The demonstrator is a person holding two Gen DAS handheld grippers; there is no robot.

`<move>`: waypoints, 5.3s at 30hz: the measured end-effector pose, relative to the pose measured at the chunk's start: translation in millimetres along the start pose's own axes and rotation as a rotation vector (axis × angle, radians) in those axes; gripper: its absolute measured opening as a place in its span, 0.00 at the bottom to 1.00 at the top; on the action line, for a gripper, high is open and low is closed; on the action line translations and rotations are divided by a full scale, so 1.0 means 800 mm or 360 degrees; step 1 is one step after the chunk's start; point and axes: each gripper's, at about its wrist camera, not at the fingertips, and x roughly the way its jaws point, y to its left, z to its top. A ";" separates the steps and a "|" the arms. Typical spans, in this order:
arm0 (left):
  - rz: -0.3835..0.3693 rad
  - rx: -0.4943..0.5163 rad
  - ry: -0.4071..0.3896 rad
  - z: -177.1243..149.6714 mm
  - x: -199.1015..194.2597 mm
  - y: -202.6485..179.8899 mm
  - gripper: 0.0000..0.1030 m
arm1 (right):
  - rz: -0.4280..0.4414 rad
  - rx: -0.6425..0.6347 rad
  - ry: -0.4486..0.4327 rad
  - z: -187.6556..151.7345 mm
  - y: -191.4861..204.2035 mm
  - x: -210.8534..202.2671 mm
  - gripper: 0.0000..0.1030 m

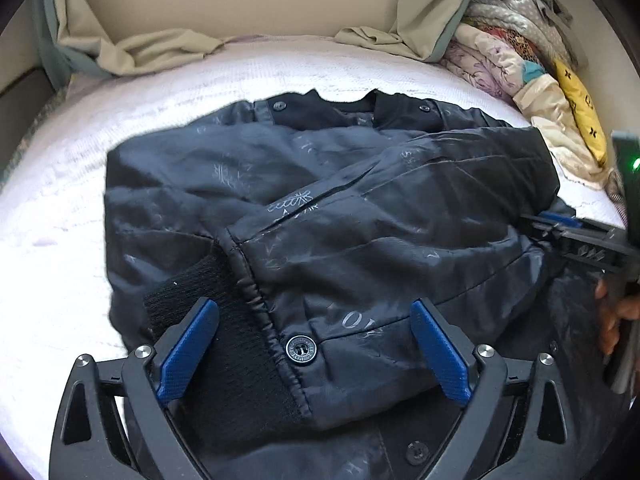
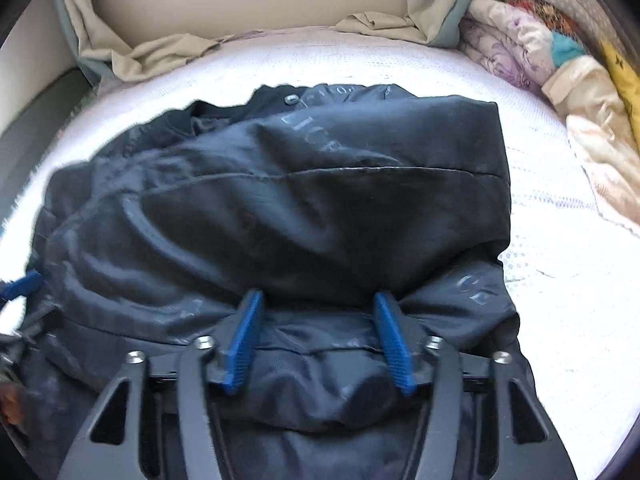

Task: Fold large clothes

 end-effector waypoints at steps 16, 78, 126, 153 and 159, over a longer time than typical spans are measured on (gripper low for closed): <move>0.0044 -0.0165 -0.0015 -0.001 -0.049 0.030 0.96 | 0.0111 0.0300 -0.0104 -0.013 -0.076 -0.099 0.71; -0.1026 -0.0983 0.0438 -0.265 -0.130 0.123 0.16 | 0.1020 0.0472 0.0546 -0.265 -0.113 -0.156 0.11; -0.1139 -0.1041 -0.0059 -0.186 -0.262 0.174 0.15 | 0.1345 0.0488 0.0053 -0.178 -0.098 -0.256 0.09; -0.0716 -0.1021 0.0100 -0.033 -0.038 0.209 0.21 | 0.0982 0.0660 0.0186 -0.012 -0.077 -0.044 0.13; -0.0738 -0.1068 0.0087 -0.023 -0.034 0.216 0.35 | 0.0997 0.0706 0.0208 -0.002 -0.081 -0.029 0.20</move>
